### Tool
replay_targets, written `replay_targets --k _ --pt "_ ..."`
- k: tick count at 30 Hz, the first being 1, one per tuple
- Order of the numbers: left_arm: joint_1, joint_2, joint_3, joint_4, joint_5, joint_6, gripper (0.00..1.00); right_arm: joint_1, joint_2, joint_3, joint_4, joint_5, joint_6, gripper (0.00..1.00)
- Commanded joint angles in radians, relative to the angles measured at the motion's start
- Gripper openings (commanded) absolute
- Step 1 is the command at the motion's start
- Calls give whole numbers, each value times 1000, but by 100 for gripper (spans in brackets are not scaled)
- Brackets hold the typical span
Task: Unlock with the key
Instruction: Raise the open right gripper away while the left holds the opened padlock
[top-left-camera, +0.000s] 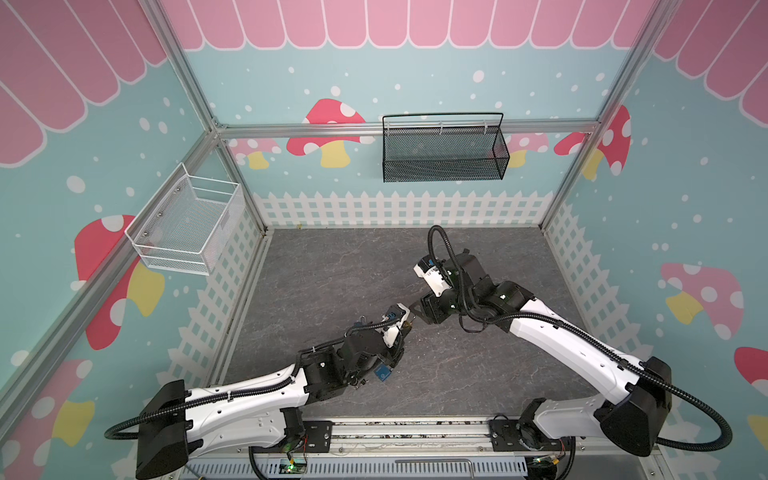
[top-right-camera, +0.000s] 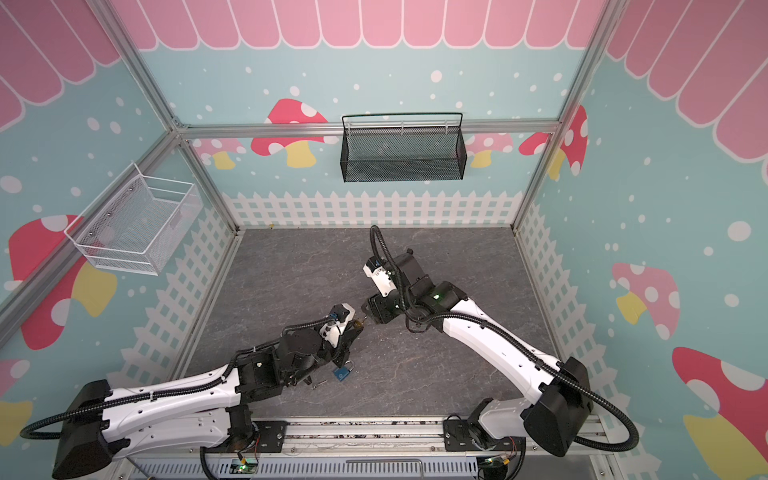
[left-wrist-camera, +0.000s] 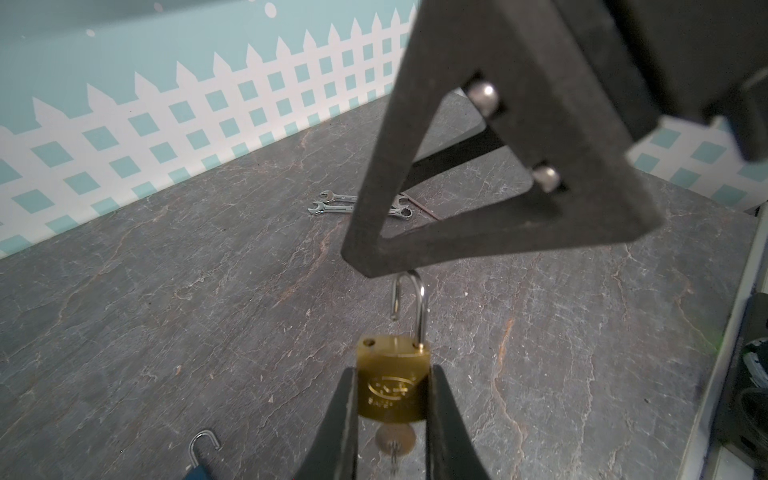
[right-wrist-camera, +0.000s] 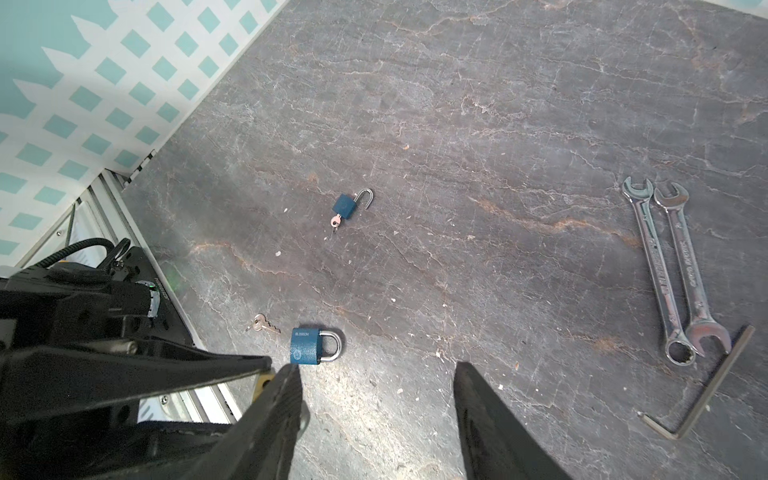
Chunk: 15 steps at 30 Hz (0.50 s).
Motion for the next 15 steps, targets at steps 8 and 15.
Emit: replay_targets --k 8,15 --pt "4 -20 -9 28 -26 22 0 8 -37 -14 -73 15 -65 61" --pt "4 -15 -8 22 -35 14 0 7 -57 -24 -73 0 -55 62"
